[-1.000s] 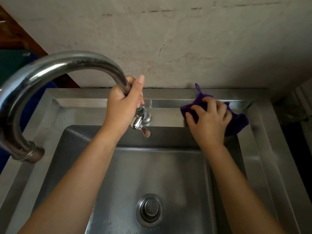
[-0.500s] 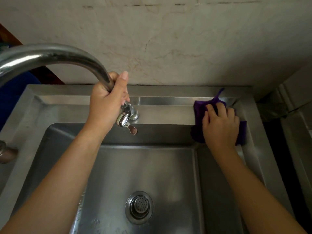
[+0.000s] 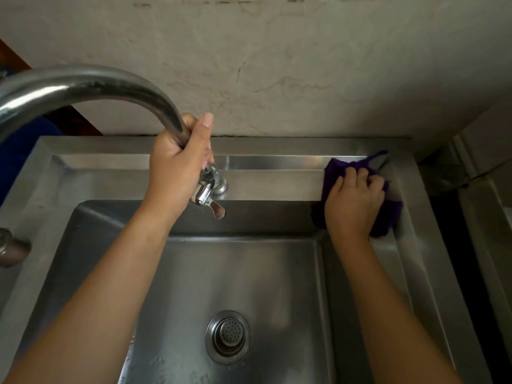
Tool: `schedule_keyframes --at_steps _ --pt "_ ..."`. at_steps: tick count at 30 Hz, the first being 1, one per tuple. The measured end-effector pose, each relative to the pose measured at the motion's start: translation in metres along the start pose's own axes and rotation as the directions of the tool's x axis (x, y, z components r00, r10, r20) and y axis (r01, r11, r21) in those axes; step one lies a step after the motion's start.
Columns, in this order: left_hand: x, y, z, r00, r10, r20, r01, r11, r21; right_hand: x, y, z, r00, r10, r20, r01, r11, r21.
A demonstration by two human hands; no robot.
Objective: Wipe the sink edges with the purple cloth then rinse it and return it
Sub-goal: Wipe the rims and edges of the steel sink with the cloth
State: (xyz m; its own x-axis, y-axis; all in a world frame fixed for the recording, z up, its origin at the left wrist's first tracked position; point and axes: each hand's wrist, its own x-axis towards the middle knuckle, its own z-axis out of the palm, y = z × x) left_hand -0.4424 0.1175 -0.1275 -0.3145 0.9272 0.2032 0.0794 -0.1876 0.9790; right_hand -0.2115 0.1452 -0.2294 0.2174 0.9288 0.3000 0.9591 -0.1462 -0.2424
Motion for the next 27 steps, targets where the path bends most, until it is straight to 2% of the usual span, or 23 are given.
schedule_keyframes --at_steps 7,12,17,22,24,27 --pt "0.0 0.002 0.002 1.0 -0.002 -0.005 0.002 1.0 0.002 -0.035 -0.069 0.015 0.971 -0.237 0.007 0.236 0.967 0.092" --pt "0.0 0.003 -0.002 1.0 -0.025 0.019 0.025 1.0 0.014 -0.048 -0.096 0.016 0.943 -0.328 0.048 0.321 0.94 0.117" --pt "0.001 0.003 -0.003 0.999 -0.021 0.033 0.02 0.999 0.04 -0.041 -0.113 0.026 0.82 -0.571 0.043 0.538 0.793 0.286" --pt "0.001 0.003 -0.003 1.0 -0.01 0.008 0.01 0.999 0.048 -0.025 -0.117 0.02 0.722 -0.681 0.121 0.581 0.692 0.428" --pt "0.001 0.003 -0.003 1.0 -0.008 -0.003 0.008 0.999 0.051 -0.025 -0.115 0.018 0.718 -0.69 0.09 0.615 0.689 0.384" --pt "0.0 0.002 -0.001 1.0 -0.026 -0.012 0.027 0.999 0.038 -0.021 -0.099 0.017 0.788 -0.612 0.066 0.567 0.764 0.308"
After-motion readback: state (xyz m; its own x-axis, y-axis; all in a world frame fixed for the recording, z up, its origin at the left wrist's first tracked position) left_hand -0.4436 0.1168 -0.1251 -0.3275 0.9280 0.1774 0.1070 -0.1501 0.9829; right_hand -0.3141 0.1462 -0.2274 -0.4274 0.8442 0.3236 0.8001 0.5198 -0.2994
